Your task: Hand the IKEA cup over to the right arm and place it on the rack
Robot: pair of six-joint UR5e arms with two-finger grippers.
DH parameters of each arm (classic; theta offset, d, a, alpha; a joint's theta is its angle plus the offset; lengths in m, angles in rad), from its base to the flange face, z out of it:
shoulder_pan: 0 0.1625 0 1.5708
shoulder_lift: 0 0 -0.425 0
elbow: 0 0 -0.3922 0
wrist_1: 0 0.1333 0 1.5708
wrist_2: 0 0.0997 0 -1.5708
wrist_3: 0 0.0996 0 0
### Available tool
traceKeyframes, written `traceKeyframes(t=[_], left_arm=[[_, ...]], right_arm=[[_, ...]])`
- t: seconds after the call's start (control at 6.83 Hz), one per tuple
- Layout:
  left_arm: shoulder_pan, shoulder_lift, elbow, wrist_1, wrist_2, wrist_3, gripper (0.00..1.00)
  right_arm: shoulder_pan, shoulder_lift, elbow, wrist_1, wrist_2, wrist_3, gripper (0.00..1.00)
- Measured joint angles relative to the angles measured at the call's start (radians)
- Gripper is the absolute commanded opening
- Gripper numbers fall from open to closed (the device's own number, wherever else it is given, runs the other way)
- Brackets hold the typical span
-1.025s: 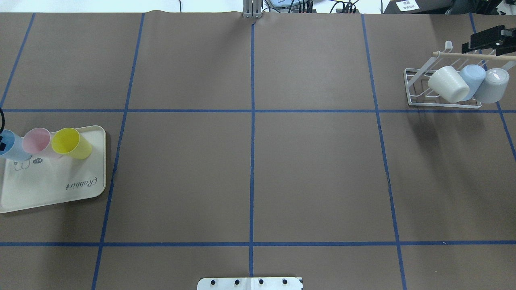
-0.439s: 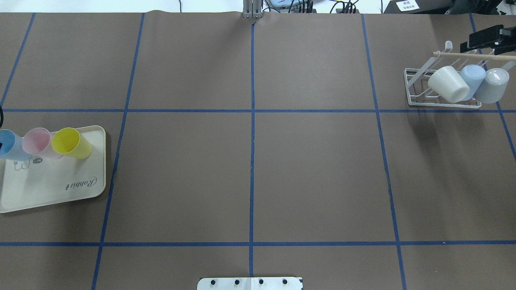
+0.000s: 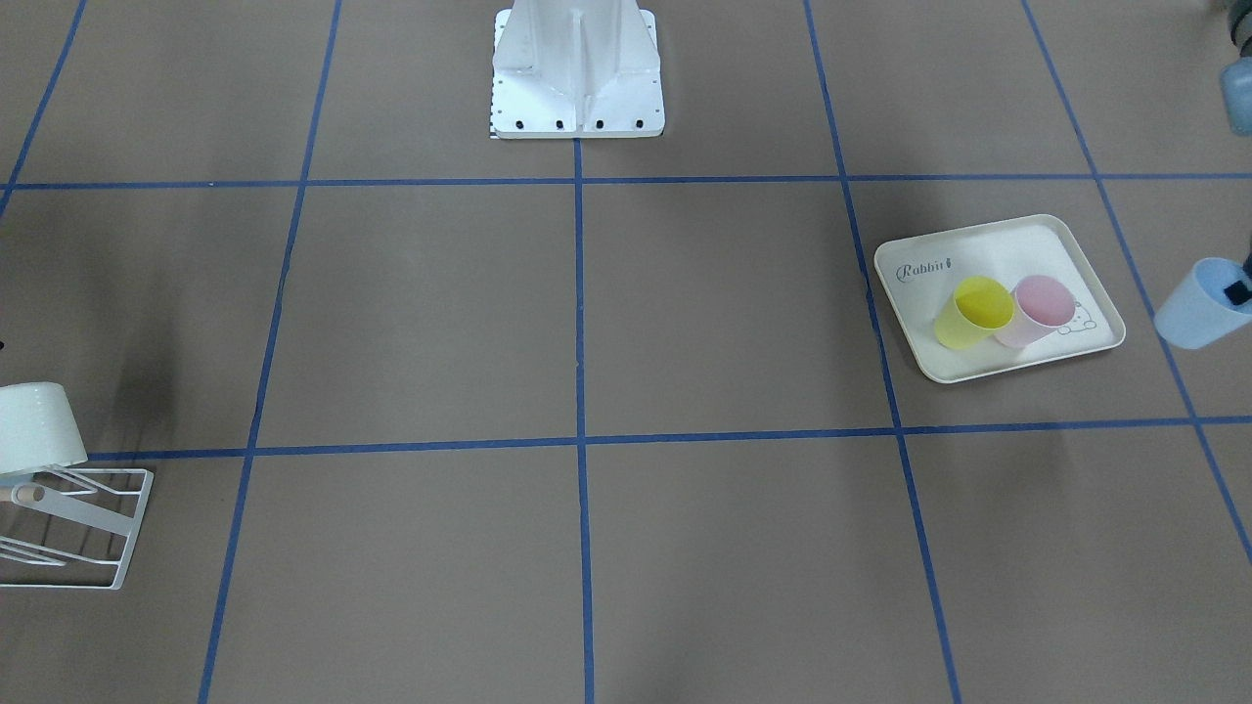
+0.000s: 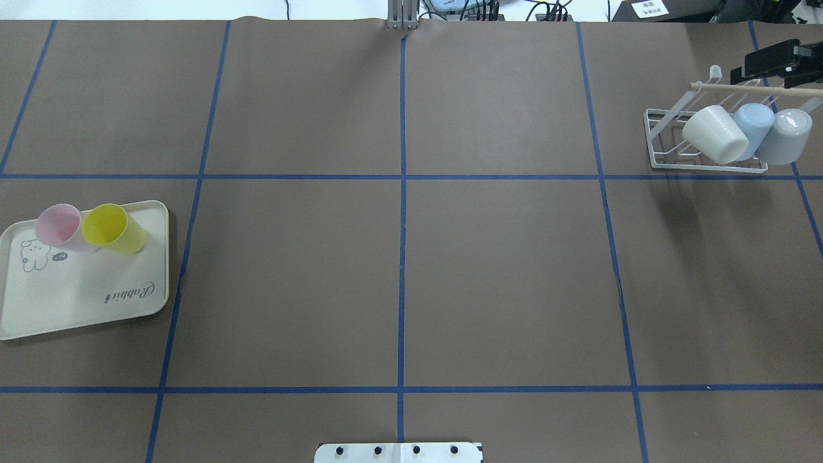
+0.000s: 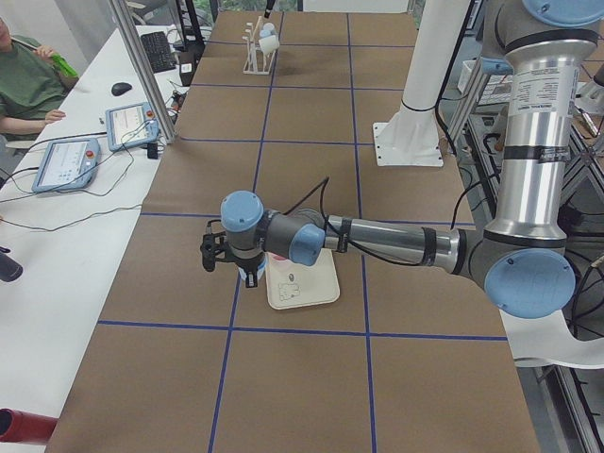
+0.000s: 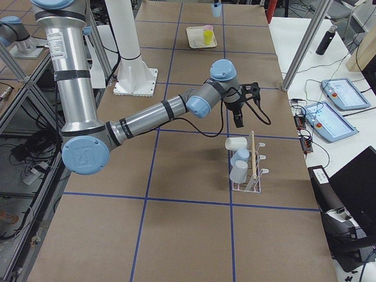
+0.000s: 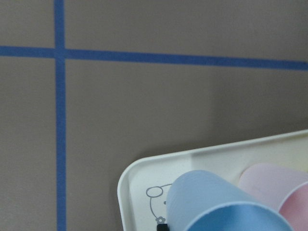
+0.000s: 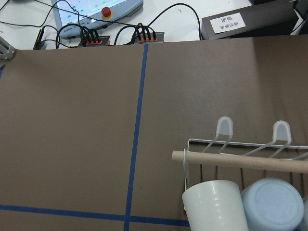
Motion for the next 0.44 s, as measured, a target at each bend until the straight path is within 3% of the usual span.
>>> traceKeyframes(t=[0.29,0.44], left_arm=[[-0.068,-0.145,-0.015,0.105,0.049,-0.064,0.0],[-0.061,-0.198,-0.027,0.105,0.062,-0.184,0.0]], right_arm=[[-0.001,0.0,0.002,0.002,0.042,0.011,1.0],[-0.001,0.009,0.006,0.003,0.068,0.046,1.0]])
